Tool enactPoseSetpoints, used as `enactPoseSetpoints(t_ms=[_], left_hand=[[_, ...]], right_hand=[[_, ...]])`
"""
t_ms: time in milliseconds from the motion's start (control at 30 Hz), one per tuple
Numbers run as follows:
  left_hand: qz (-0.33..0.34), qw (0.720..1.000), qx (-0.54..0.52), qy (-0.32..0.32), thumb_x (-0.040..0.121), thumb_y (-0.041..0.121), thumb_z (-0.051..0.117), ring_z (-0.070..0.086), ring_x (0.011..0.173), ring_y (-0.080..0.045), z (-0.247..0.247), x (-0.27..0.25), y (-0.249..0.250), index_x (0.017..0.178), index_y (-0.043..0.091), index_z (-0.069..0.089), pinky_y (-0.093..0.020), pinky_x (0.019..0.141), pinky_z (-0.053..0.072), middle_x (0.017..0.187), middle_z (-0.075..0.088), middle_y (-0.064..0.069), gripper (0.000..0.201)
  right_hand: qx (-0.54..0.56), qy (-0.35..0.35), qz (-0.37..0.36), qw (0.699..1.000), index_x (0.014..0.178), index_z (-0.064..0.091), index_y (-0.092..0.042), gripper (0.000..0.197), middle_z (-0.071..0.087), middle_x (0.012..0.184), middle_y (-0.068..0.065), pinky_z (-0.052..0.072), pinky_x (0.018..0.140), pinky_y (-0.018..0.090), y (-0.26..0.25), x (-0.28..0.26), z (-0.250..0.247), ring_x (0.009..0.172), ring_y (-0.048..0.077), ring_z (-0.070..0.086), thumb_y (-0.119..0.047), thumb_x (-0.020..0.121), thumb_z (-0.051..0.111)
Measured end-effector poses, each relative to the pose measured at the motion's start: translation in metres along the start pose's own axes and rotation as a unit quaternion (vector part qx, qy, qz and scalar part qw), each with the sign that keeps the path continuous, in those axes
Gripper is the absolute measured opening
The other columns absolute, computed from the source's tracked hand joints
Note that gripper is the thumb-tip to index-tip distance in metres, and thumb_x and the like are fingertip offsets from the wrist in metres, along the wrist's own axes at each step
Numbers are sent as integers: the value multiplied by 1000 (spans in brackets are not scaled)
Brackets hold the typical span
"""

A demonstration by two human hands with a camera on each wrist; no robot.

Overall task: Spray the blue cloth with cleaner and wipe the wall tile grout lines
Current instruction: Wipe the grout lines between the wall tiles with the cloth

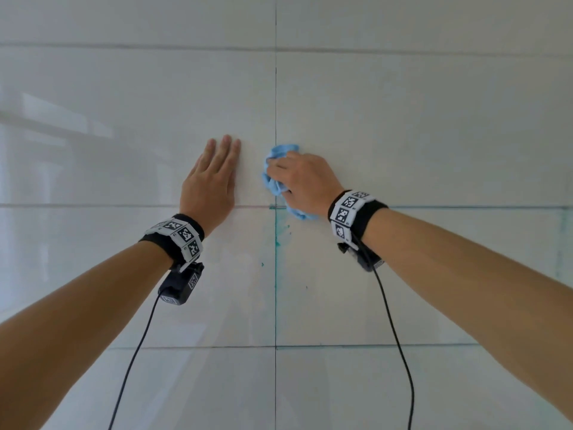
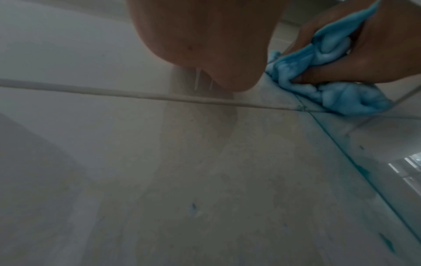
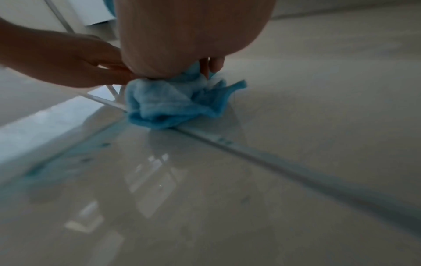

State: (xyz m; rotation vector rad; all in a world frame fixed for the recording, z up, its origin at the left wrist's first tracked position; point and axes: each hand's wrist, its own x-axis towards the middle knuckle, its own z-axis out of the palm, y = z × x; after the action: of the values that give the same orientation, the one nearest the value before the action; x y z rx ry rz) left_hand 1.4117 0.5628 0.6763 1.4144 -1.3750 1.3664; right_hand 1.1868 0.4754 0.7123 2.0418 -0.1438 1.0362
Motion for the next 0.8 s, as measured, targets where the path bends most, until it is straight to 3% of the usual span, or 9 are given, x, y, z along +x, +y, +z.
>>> enactPoseSetpoints(t_ms=[33,100,200,300,400,500,633,733,800], left_hand=[[0,1000,1,-1,109,17,39,29,155,-34,0,0,0,163,15,30,-45,120,38,167,34,-7,55],[3,1000,2,-7,109,16,39,28,156,-34,1,1,-2,163,15,29,-45,121,37,168,33,-6,56],[4,1000,11,-8,109,18,39,26,156,-33,2,1,-5,164,15,26,-44,123,35,169,30,-6,56],[4,1000,13,-12,109,18,39,26,157,-32,2,0,-3,164,15,27,-43,121,36,169,30,-5,56],[6,1000,14,-9,109,17,39,25,157,-32,3,0,-4,164,15,26,-44,122,36,169,30,-5,57],[5,1000,12,-4,108,15,41,26,156,-33,3,-1,-3,164,14,27,-45,121,37,168,31,-6,57],[1,1000,2,2,107,13,43,30,154,-36,2,-1,1,162,13,31,-46,120,38,167,35,-8,57],[-6,1000,-1,-5,107,13,41,31,154,-36,0,0,3,162,12,32,-47,118,41,166,36,-9,55],[-8,1000,-2,-19,108,13,41,30,154,-36,-2,0,3,162,12,31,-47,116,42,167,34,-9,56]], right_hand=[[-14,4,-4,1000,101,74,-17,30,75,104,2,53,61,33,7,5,-5,81,24,69,-7,74,69],[-17,-1,81,997,105,72,-22,31,71,111,7,58,65,37,22,22,-19,78,29,70,-9,79,61],[-13,33,207,978,99,65,-22,19,68,111,4,55,72,38,50,66,-44,97,33,68,-15,83,56],[-20,37,227,973,89,60,-23,16,67,101,2,50,71,38,66,97,-60,97,30,67,-11,80,57],[0,52,231,972,84,58,-24,19,64,101,-1,50,68,37,60,94,-52,97,23,64,-6,82,54],[21,62,221,973,95,65,-22,20,66,109,2,54,71,38,38,75,-33,100,27,65,-9,84,57],[46,39,166,984,107,71,-20,27,66,99,11,51,62,38,-5,37,-5,74,37,66,-7,84,64],[31,3,54,998,112,74,-17,36,74,114,5,54,63,37,-27,6,9,89,31,70,-6,78,74],[25,-30,19,999,113,74,-20,35,75,116,0,53,66,36,-22,2,6,94,25,69,-10,79,75]])
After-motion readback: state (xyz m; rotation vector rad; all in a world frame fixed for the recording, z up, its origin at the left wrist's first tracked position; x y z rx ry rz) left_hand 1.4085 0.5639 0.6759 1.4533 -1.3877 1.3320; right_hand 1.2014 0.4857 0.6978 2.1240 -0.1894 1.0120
